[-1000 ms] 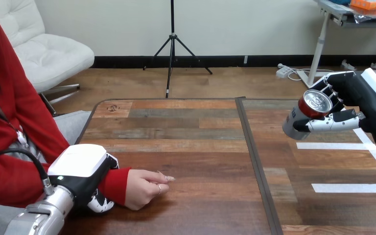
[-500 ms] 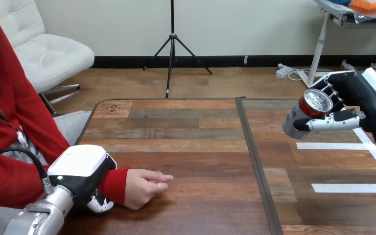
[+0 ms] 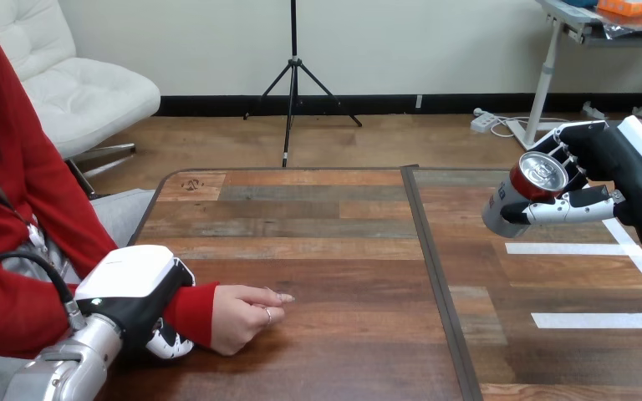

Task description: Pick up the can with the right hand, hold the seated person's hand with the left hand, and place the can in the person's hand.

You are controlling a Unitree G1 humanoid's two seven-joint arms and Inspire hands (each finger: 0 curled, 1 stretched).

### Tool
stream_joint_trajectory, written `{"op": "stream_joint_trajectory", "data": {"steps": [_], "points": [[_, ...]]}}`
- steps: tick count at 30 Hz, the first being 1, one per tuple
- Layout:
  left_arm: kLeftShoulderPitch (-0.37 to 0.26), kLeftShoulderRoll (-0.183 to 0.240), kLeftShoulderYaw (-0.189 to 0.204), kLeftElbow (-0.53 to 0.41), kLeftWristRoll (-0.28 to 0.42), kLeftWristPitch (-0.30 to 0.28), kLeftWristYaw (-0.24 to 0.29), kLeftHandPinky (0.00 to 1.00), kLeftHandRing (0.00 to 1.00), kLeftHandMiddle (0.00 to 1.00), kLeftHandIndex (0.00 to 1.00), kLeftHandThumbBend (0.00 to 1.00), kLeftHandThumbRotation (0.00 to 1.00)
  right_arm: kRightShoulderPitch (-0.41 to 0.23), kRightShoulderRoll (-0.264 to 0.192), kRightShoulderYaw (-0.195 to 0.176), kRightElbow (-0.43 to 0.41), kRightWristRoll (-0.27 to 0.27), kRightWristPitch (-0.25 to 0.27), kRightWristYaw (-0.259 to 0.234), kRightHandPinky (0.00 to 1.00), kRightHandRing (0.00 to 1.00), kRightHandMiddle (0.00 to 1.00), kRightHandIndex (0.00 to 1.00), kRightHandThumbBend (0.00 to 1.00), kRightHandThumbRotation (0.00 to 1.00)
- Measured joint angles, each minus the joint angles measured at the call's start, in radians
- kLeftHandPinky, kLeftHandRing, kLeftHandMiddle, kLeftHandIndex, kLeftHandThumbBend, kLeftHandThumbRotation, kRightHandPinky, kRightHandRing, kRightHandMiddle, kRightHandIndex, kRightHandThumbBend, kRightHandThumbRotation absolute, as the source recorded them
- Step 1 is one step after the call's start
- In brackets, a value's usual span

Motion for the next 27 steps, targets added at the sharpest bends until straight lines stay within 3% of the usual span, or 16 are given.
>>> {"op": "stream_joint_trajectory", "data": {"steps": [13,27], "points": [[0.03,0.001,0.019,-0.051,-0.041,0.026,-0.005,0.21,0.29,0.36,0.33,0.82,0.0,0.0,0.0,0.0,0.0,0.001,0.009,0.0,0.32,0.36,0.42,0.48,0.73,0.0],[0.082,0.014,0.053,-0.124,-0.06,0.024,-0.007,0.21,0.29,0.34,0.33,0.81,0.0,-0.001,0.001,0.0,0.0,0.003,0.057,0.0,0.31,0.35,0.42,0.48,0.73,0.0]]}}
